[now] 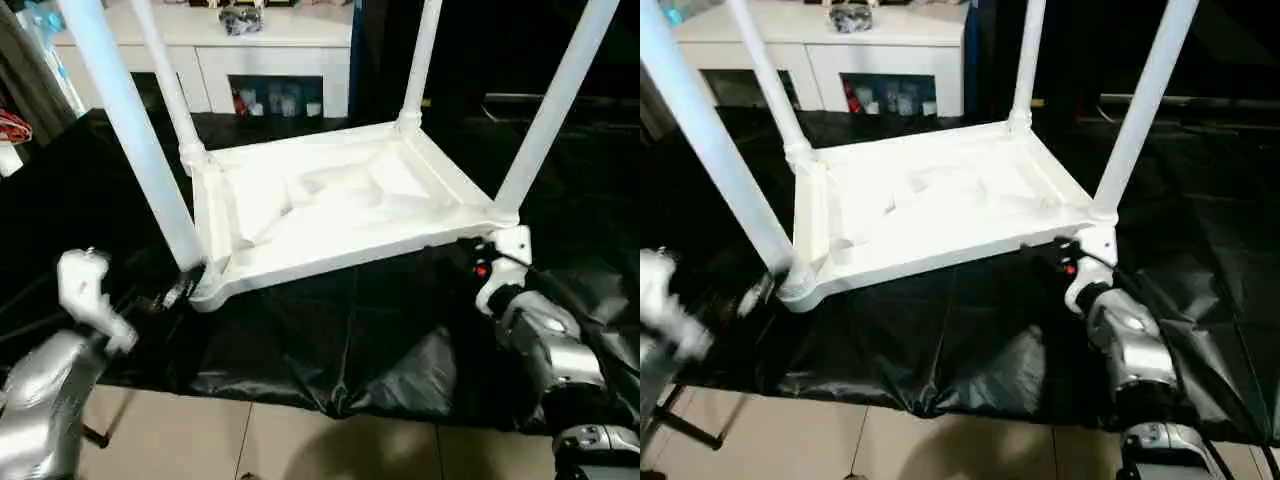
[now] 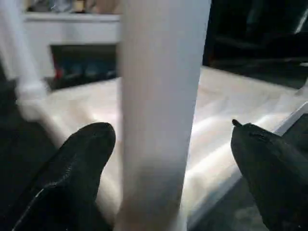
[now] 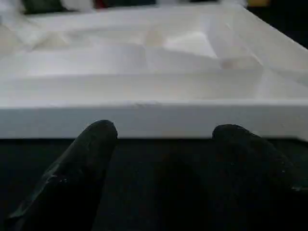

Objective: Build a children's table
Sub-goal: Rotate table base

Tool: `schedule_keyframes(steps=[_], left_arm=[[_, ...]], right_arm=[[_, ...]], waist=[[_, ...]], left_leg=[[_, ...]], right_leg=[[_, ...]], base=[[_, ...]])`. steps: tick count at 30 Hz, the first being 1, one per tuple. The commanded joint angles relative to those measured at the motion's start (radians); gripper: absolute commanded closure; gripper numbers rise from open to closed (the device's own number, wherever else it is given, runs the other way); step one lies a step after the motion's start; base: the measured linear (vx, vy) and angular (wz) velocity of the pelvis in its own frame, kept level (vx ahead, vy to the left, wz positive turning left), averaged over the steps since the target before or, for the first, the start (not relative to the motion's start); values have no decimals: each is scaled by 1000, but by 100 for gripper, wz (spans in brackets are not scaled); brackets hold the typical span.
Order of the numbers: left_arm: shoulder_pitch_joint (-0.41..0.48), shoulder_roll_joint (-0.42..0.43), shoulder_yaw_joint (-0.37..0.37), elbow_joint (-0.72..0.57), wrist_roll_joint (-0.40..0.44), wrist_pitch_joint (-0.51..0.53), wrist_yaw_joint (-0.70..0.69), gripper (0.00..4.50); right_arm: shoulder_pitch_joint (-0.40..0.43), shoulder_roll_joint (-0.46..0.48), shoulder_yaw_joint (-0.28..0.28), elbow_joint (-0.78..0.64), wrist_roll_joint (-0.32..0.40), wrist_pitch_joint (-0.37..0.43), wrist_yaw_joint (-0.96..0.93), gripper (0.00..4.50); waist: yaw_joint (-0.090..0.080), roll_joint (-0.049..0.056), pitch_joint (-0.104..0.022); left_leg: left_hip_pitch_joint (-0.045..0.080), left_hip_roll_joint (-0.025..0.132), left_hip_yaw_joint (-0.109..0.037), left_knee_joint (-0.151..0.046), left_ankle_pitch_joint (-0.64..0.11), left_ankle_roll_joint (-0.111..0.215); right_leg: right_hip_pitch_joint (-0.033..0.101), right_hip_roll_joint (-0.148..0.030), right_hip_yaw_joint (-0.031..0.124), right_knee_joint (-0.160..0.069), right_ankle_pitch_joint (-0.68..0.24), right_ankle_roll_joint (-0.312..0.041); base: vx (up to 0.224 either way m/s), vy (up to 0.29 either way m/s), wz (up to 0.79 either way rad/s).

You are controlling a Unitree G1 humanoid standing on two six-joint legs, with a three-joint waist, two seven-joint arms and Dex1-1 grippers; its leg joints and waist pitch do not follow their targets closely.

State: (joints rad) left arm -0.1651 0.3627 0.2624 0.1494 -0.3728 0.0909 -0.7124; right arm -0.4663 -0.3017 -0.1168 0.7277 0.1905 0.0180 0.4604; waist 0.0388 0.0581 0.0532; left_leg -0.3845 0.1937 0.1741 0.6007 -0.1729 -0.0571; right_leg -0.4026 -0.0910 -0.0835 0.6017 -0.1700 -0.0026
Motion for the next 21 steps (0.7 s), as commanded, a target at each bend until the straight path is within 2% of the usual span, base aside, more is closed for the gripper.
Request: schedule_keyframes(steps=[1, 2, 4, 5, 6, 9, 10, 11, 15, 17, 21], left_arm=[[-26, 0, -25, 39, 18, 5, 3, 4], [-55, 2, -34, 74, 29, -7, 2, 4], [-107, 4, -42, 134, 32, 5, -7, 4], [-130, 8, -50, 162, 40, -2, -21, 4], [-133, 8, -51, 164, 40, -1, -24, 4], [-166, 20, -73, 174, 2, 46, -105, 4], [-164, 41, -87, 123, -67, 126, -188, 4], [-159, 52, -93, 97, -95, 148, -227, 4], [-140, 85, -102, 56, -138, 179, -302, 4], [-124, 110, -123, 28, -153, 222, -347, 4], [-77, 167, -187, -70, -187, 330, -434, 4]], right_arm=[[-22, 1, 6, 10, -26, 17, -36, 76], [-27, 4, 13, 15, -35, 17, -40, 76], [-38, 11, 30, 26, -51, 14, -40, 76], [-45, 15, 38, 34, -58, 14, -42, 76], [-46, 15, 39, 36, -59, 14, -43, 76], [-70, 23, 55, 71, -77, 7, -57, 76], [-87, 27, 61, 95, -88, 2, -62, 76], [-94, 29, 64, 105, -92, 1, -64, 76], [-109, 35, 68, 124, -104, -3, -64, 76], [-118, 40, 76, 139, -109, -9, -59, 76], [-138, 53, 92, 168, -121, -22, -46, 76]], waist=[[1, -2, -64], [1, 3, -67], [-2, 0, -70], [-2, 1, -73], [-3, 0, -75], [1, 2, -77], [4, 1, -76], [10, 3, -76], [21, 3, -71], [21, -1, -70], [14, 0, -66]], left_leg=[[20, 23, -8, -81, -355, 2], [14, 24, -9, -79, -325, 8], [12, 23, -9, -77, -299, 15], [14, 20, -6, -73, -278, 21], [8, 20, -7, -71, -245, 30], [13, 25, -4, -68, -217, 46], [15, 27, -1, -68, -217, 45], [17, 29, 0, -69, -219, 43], [22, 31, 3, -72, -259, 32], [19, 30, 0, -74, -269, 20], [19, 30, 0, -78, -287, 13]], right_leg=[[34, -44, 41, -82, -353, -179], [41, -46, 41, -76, -308, -186], [45, -45, 41, -72, -267, -193], [44, -44, 40, -70, -244, -201], [50, -45, 39, -65, -204, -213], [48, -45, 39, -57, -153, -249], [46, -45, 39, -55, -149, -260], [44, -45, 38, -53, -157, -271], [41, -44, 41, -57, -196, -264], [45, -46, 41, -55, -219, -252], [43, -44, 43, -58, -258, -244]], base=[[0, 0, 0], [0, 0, 0], [0, 0, 0], [0, 0, 0], [0, 0, 0], [0, 0, 0], [0, 0, 0], [0, 0, 0], [0, 0, 0], [0, 0, 0], [0, 0, 0]])
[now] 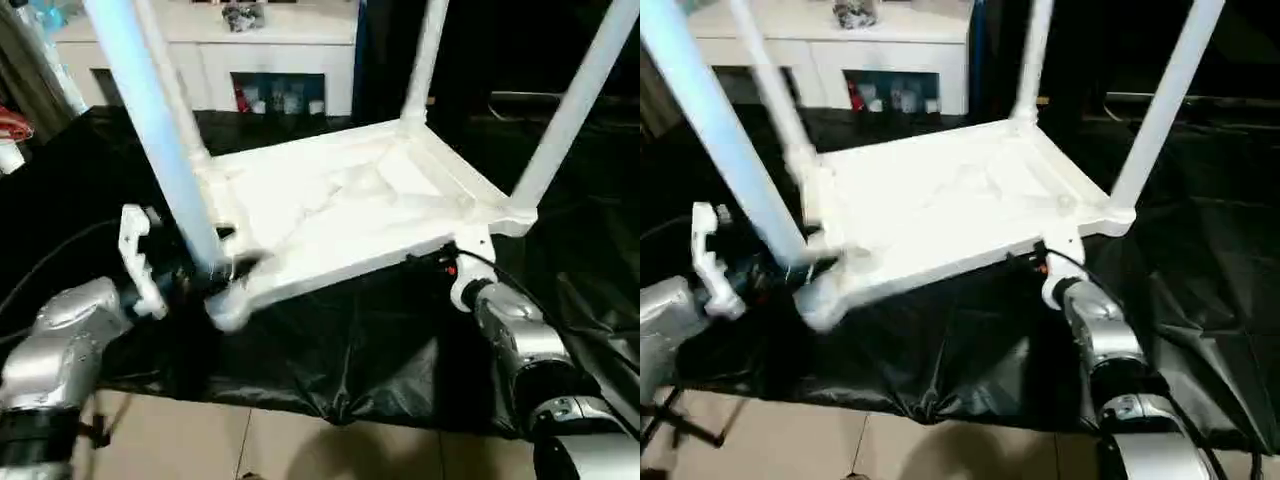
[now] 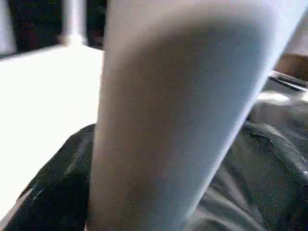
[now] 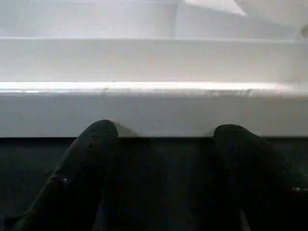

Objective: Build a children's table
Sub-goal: Rotate table base

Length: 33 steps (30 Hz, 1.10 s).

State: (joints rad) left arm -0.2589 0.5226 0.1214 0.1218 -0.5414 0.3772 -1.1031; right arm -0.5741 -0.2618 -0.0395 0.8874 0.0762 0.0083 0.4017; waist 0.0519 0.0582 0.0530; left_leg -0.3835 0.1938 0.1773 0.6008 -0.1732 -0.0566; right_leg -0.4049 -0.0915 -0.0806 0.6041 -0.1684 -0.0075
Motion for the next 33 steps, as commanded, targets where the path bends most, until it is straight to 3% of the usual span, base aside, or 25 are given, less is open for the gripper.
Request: schedule_keyframes(steps=[1, 6, 11, 15, 20, 23, 26, 27, 28, 29, 33], left_arm=[[35, 28, -80, -99, -44, 106, -69, 4], [45, 8, -152, -175, -62, 156, -78, 4], [33, -52, -216, -218, -55, 173, -45, 4], [7, -111, -270, -227, -40, 170, -27, 4], [-30, -169, -315, -213, -26, 157, -15, 4], [-87, -259, -366, -156, 15, 112, 5, 4], [-103, -286, -379, -133, 25, 97, 17, 4], [-126, -333, -397, -92, 50, 60, 40, 4], [-142, -359, -405, -60, 77, 29, 65, 4], [-162, -393, -410, -15, 115, -18, 99, 4], [-190, -427, -411, 44, 157, -66, 134, 4]], right_arm=[[-41, 24, 24, 24, -14, -20, 19, 76], [-53, 64, 59, 34, -29, -32, 50, 76], [-61, 100, 88, 46, -48, -52, 76, 76], [-65, 127, 109, 48, -57, -66, 109, 76], [-67, 151, 128, 47, -61, -74, 154, 76], [-75, 172, 139, 62, -73, -83, 170, 76], [-78, 177, 138, 70, -74, -88, 170, 76], [-81, 182, 138, 77, -73, -91, 168, 76], [-82, 184, 137, 81, -73, -92, 167, 76], [-82, 186, 136, 84, -73, -95, 164, 76], [-73, 187, 124, 79, -58, -93, 189, 76]], waist=[[-1, -4, -66], [-17, -15, -58], [-28, -22, -55], [-28, -19, -56], [-43, -26, -60], [-44, -26, -59], [-47, -31, -60], [-47, -23, -61], [-50, -26, -60], [-52, -22, -60], [-54, -24, -62]], left_leg=[[18, 31, -4, -78, -289, 8], [14, 27, -3, -81, -322, 5], [22, 25, -6, -81, -362, -8], [24, 26, -7, -82, -359, -7], [18, 24, -7, -80, -343, 7], [16, 23, -4, -77, -319, 19], [14, 23, -6, -76, -316, 21], [14, 23, -7, -76, -315, 22], [16, 23, -4, -75, -318, 26], [15, 23, -5, -75, -328, 27], [14, 23, -7, -74, -334, 33]], right_leg=[[46, -45, 41, -58, -268, -238], [44, -44, 47, -67, -347, -217], [38, -43, 52, -77, -426, -186], [37, -41, 54, -76, -404, -194], [45, -42, 54, -72, -343, -215], [45, -42, 54, -77, -342, -218], [48, -44, 53, -75, -341, -219], [49, -44, 52, -74, -339, -221], [45, -41, 52, -80, -339, -220], [48, -40, 51, -82, -327, -224], [51, -43, 49, -81, -331, -222]], base=[[0, 0, 0], [0, 0, 0], [0, 0, 0], [0, 0, 0], [0, 0, 0], [0, 0, 0], [0, 0, 0], [0, 0, 0], [0, 0, 0], [0, 0, 0], [0, 0, 0]])
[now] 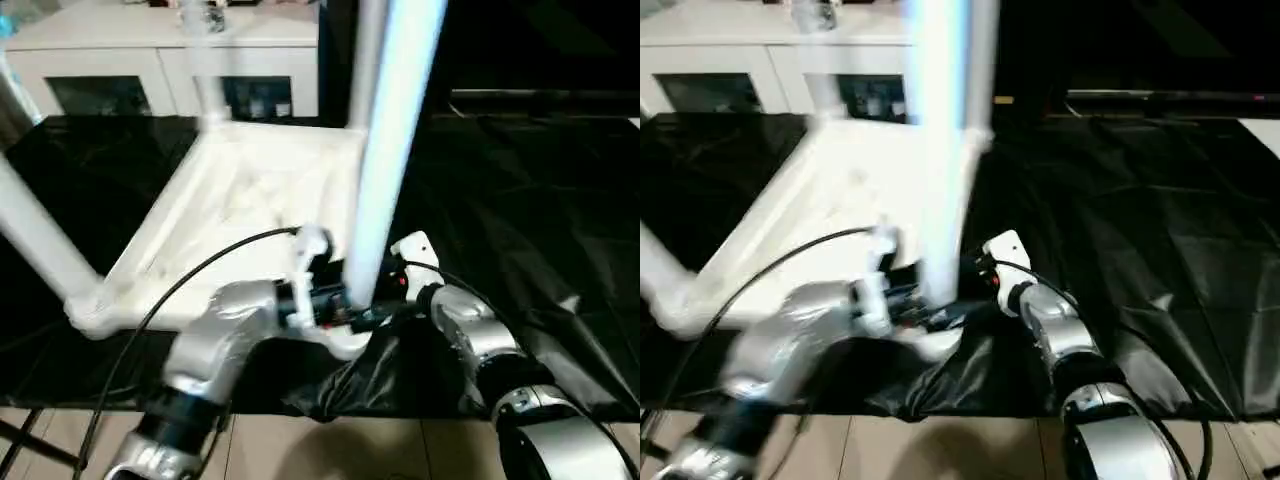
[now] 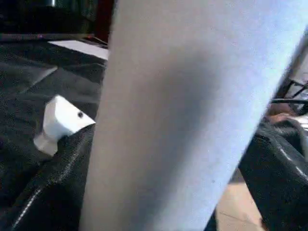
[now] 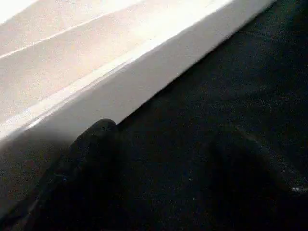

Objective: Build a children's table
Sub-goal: Rotate table base

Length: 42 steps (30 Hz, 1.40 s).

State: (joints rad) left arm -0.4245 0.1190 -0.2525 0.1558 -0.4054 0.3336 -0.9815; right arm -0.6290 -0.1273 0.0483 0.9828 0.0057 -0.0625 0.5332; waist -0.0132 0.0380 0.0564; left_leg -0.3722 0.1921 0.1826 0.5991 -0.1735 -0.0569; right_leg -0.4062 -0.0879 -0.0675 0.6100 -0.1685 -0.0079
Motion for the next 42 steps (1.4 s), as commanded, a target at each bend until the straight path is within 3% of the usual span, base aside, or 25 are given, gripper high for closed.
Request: schedule_keyframes(steps=[1, 6, 10, 13, 16, 23, 26, 28, 29, 33, 34, 35, 40, 42], left_arm=[[-25, -24, -37, 10, 21, -22, 12, 4], [-50, -52, -29, 78, 98, -98, 86, 4], [-56, -22, -14, 96, 128, -127, 102, 4], [-42, 47, -2, 91, 139, -158, 46, 4], [-30, 102, 4, 92, 146, -166, 6, 4], [34, 250, -19, 42, 153, -99, -102, 4], [53, 299, -51, 40, 186, -85, -114, 39], [55, 314, -66, 55, 222, -85, -94, 39], [54, 318, -71, 61, 232, -91, -92, 64], [41, 323, -76, 94, 266, -101, -86, 87], [41, 323, -76, 94, 266, -101, -86, 102], [28, 321, -78, 111, 270, -107, -85, 117], [8, 319, -89, 137, 281, -116, -86, 134], [-8, 312, -92, 157, 288, -115, -92, 165]], right_arm=[[-18, 53, 36, -16, 12, -22, 58, 76], [-9, 37, 22, -4, 0, -43, 52, 76], [-21, 5, -14, 7, 19, -41, 35, 76], [-22, -53, -38, -12, 35, -45, 75, 76], [-15, -96, -41, -38, 42, -43, 132, 76], [21, -211, -14, -113, 27, -42, 278, 76], [39, -265, 7, -151, 14, -47, 330, 76], [57, -290, 14, -194, 20, -34, 374, 76], [64, -298, 15, -213, 26, -25, 392, 76], [119, -355, 30, -361, 78, 66, 544, 38], [119, -355, 30, -361, 78, 66, 544, 31], [144, -389, 46, -432, 103, 117, 610, 21], [183, -440, 67, -529, 136, 173, 691, 0], [204, -465, 71, -586, 146, 212, 726, 0]], waist=[[11, -4, -67], [15, -2, -67], [19, -1, -67], [24, -6, -69], [31, -5, -68], [43, -4, -66], [54, -9, -64], [57, -10, -62], [58, -10, -63], [62, -13, -62], [63, -17, -62], [64, -17, -63], [70, -19, -62], [71, -12, -61]], left_leg=[[2, 25, -12, -72, -330, 37], [4, 28, -12, -72, -324, 48], [4, 28, -13, -73, -330, 44], [4, 29, -13, -72, -319, 51], [7, 29, -11, -72, -314, 51], [9, 32, -8, -73, -316, 45], [13, 32, -7, -74, -325, 41], [12, 32, -8, -75, -331, 43], [10, 31, -8, -76, -325, 44], [8, 31, -9, -75, -313, 54], [8, 31, -8, -74, -312, 58], [7, 31, -9, -74, -301, 60], [6, 31, -10, -75, -302, 62], [7, 31, -11, -74, -303, 59]], right_leg=[[53, -47, 36, -87, -326, -227], [52, -44, 34, -85, -296, -242], [53, -47, 35, -85, -306, -238], [53, -48, 36, -83, -303, -240], [51, -47, 36, -81, -300, -240], [47, -46, 36, -79, -322, -233], [42, -44, 37, -83, -355, -219], [43, -44, 38, -85, -365, -207], [44, -45, 39, -86, -370, -203], [46, -43, 38, -86, -366, -194], [46, -43, 38, -87, -368, -191], [45, -45, 38, -87, -375, -190], [45, -47, 38, -90, -398, -182], [44, -46, 39, -91, -403, -180]], base=[[0, 0, 0], [0, 0, 0], [0, 0, 0], [0, 0, 0], [0, 0, 0], [0, 0, 0], [0, 0, 0], [0, 0, 0], [0, 0, 0], [0, 0, 0], [0, 0, 0], [0, 0, 0], [0, 0, 0], [0, 0, 0]])
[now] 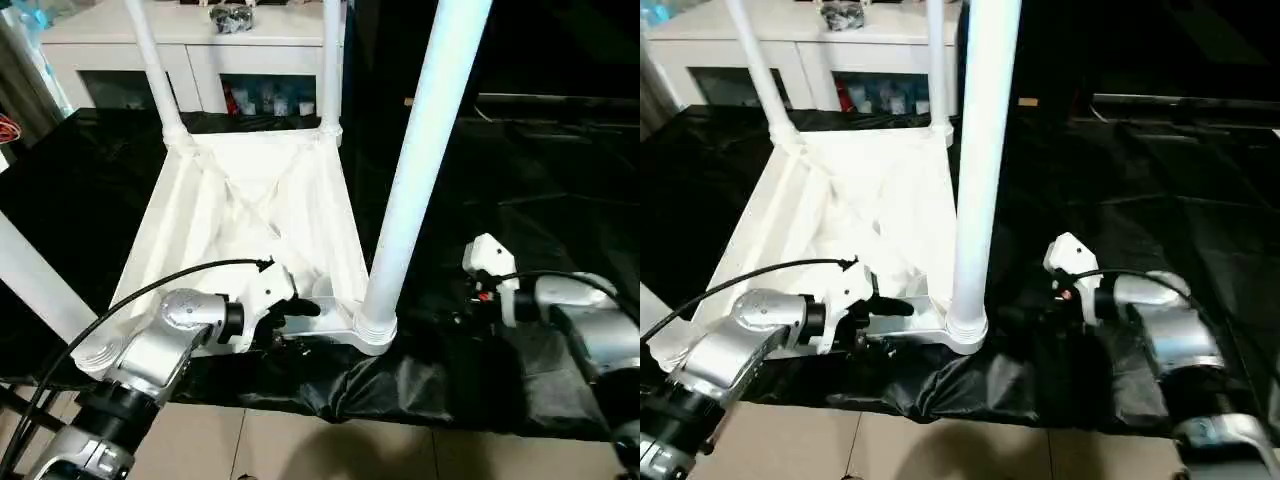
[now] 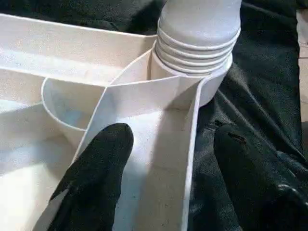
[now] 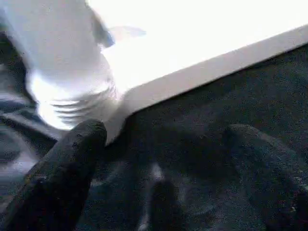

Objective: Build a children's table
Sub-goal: Rotate table base, then rotate leg to tighten

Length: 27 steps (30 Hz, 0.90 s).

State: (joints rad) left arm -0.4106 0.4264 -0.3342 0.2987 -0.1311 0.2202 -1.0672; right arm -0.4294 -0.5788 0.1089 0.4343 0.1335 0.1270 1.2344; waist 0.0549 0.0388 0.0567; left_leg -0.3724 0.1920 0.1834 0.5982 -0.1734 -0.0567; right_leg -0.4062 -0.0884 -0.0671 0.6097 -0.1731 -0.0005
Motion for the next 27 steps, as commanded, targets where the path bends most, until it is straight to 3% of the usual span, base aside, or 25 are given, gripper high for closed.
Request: schedule_keyframes(steps=[1, 3, 4, 5, 27], left_arm=[[-28, 1, -12, 22, 16, 3, -11, 165], [-38, -2, -15, 35, 22, 15, -19, 178], [-42, -1, -20, 40, 26, 21, -23, 201], [-44, 0, -24, 44, 29, 23, -26, 201], [-44, -10, -53, 56, 75, 34, -28, 377]], right_arm=[[15, -24, 13, -62, 20, 41, 38, 0], [38, -47, 20, -116, 27, 79, 59, 0], [45, -53, 21, -129, 27, 81, 60, 0], [49, -56, 22, -138, 27, 83, 58, 0], [74, -69, 34, -192, 15, 116, 32, 0]], waist=[[3, -16, -62], [7, -17, -62], [10, -10, -62], [8, -15, -64], [6, -14, -60]], left_leg=[[9, 32, -11, -73, -306, 58], [10, 31, -11, -74, -303, 59], [9, 33, -13, -74, -302, 56], [9, 33, -12, -73, -302, 55], [12, 32, -15, -75, -322, 45]], right_leg=[[43, -47, 39, -92, -399, -188], [44, -45, 39, -94, -401, -183], [44, -47, 40, -91, -395, -185], [44, -48, 39, -92, -385, -189], [43, -49, 38, -98, -427, -179]], base=[[0, 0, 0], [0, 0, 0], [0, 0, 0], [0, 0, 0], [0, 0, 0]])
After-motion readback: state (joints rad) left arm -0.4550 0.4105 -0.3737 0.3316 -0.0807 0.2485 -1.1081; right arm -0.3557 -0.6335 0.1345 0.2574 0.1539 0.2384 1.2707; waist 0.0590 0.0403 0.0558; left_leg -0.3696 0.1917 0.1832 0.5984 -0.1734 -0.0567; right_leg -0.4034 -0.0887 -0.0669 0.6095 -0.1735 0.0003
